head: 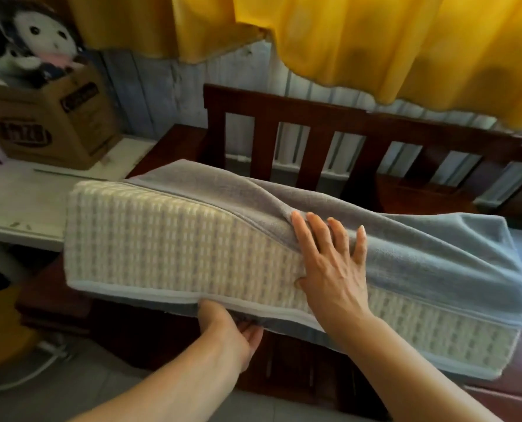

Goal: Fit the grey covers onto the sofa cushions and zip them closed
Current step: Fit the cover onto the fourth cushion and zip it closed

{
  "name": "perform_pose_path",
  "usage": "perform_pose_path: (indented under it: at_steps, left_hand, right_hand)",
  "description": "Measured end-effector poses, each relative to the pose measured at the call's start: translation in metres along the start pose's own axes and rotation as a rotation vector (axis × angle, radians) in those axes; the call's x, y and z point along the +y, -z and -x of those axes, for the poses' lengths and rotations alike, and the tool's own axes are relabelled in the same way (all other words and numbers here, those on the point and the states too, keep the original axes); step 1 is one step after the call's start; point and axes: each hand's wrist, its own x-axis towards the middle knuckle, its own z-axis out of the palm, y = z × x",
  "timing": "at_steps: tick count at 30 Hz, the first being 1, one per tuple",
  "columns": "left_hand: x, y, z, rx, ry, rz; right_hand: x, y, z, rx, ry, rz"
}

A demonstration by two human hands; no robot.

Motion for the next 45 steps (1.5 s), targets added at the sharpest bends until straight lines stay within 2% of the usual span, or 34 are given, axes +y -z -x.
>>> perform_pose_path:
  at_steps: [10,13,15,18,21,22,25,27,30,33,41,45]
  left_hand:
    - [0.063,-0.120,0.034,0.007,0.002,-0.039]
    - [0.080,-0.150,0.046,-0.090,-0.032,-0.117]
    - [0.084,-0.159,0.052,-0.180,-0.097,-0.260]
    - [0.087,-0.175,0.061,-0.244,-0.405,-0.612]
    - [0.088,-0.182,0.061,-0.192,-0.991,-1.133]
    - [0.089,-0.190,0.068,-0.175,-1.223,-1.218]
    - [0.094,-0.234,0.084,-0.254,-1.833,-1.171]
    - [0.100,-0.277,0.075,-0.221,-2.008,-1.263]
    - [0.106,-0.328,0.056,-0.036,-1.879,-1.496]
    - [0.108,-0.343,0.039,0.130,-1.937,-1.550]
    - [0.125,-0.368,0.046,0.067,-1.864,-1.615]
    - [0.130,-0.376,0.048,0.111,-1.842,-1.723]
  right_hand:
    - [0.042,0.051,-0.123,-0.055,-0.083,-0.021]
    - [0.056,0.060,-0.155,-0.040,-0.150,-0.060]
    - [0.063,0.061,-0.173,-0.030,-0.193,-0.101]
    - [0.076,0.063,-0.206,-0.001,-0.239,-0.188]
    - [0.090,0.062,-0.231,0.003,-0.229,-0.218]
    - [0.094,0.062,-0.239,-0.005,-0.226,-0.215]
    - [0.107,0.064,-0.265,0.004,-0.207,-0.236]
    - [0.114,0.065,-0.278,-0.002,-0.196,-0.256]
    - [0.123,0.066,-0.290,0.006,-0.177,-0.271]
    - [0.128,0.066,-0.298,0.033,-0.154,-0.302]
    - [0.155,0.068,-0.323,-0.012,-0.106,-0.248]
    - [0.185,0.072,-0.318,-0.022,-0.211,-0.181]
